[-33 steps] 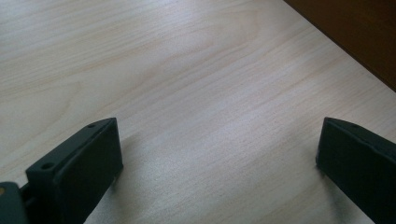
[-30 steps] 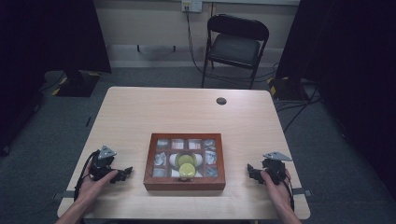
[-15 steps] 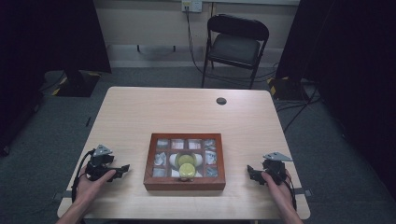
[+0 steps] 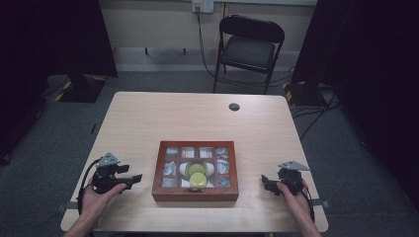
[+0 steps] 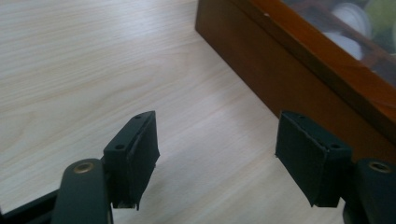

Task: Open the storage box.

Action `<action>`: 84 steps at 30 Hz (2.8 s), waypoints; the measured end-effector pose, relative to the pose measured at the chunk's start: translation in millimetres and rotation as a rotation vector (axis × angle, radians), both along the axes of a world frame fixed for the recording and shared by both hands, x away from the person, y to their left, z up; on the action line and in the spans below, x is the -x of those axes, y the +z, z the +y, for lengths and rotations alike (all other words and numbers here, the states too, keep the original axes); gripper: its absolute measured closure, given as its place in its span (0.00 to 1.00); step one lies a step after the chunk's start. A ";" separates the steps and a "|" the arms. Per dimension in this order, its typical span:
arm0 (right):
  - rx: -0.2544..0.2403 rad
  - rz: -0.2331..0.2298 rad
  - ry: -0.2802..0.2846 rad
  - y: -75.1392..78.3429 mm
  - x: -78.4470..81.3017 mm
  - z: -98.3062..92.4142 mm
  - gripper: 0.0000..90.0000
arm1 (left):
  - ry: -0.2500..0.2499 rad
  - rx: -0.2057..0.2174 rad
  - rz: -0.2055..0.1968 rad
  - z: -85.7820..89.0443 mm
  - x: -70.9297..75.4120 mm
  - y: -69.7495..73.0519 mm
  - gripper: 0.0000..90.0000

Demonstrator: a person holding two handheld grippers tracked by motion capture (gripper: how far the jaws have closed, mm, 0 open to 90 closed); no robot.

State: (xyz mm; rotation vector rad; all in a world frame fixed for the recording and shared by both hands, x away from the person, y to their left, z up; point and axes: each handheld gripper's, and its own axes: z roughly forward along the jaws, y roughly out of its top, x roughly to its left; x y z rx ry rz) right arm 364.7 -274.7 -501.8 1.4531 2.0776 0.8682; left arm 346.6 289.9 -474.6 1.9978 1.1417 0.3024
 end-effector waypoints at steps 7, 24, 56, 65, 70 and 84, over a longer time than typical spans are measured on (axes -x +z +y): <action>0.000 0.000 0.003 -0.1 -0.2 -0.2 0.13 | -0.062 -0.015 -0.039 -11.3 7.2 11.1 0.38; 0.000 0.000 0.008 -0.1 -0.4 -0.3 0.13 | -0.203 0.067 -0.076 -40.6 22.2 33.4 0.40; 0.000 0.001 0.016 0.0 -1.1 -0.2 0.13 | -0.494 0.096 -0.038 -140.6 0.3 64.3 0.58; 0.000 0.000 0.016 0.0 -1.1 -0.2 0.13 | -0.598 0.116 0.029 -161.1 0.4 47.7 0.62; 0.000 0.001 0.017 0.0 -1.1 -0.2 0.13 | -0.602 0.112 0.019 -162.1 0.9 45.8 0.74; 0.000 0.001 0.017 0.0 -1.1 -0.2 0.13 | -0.630 0.032 -0.006 -167.6 1.2 33.1 0.87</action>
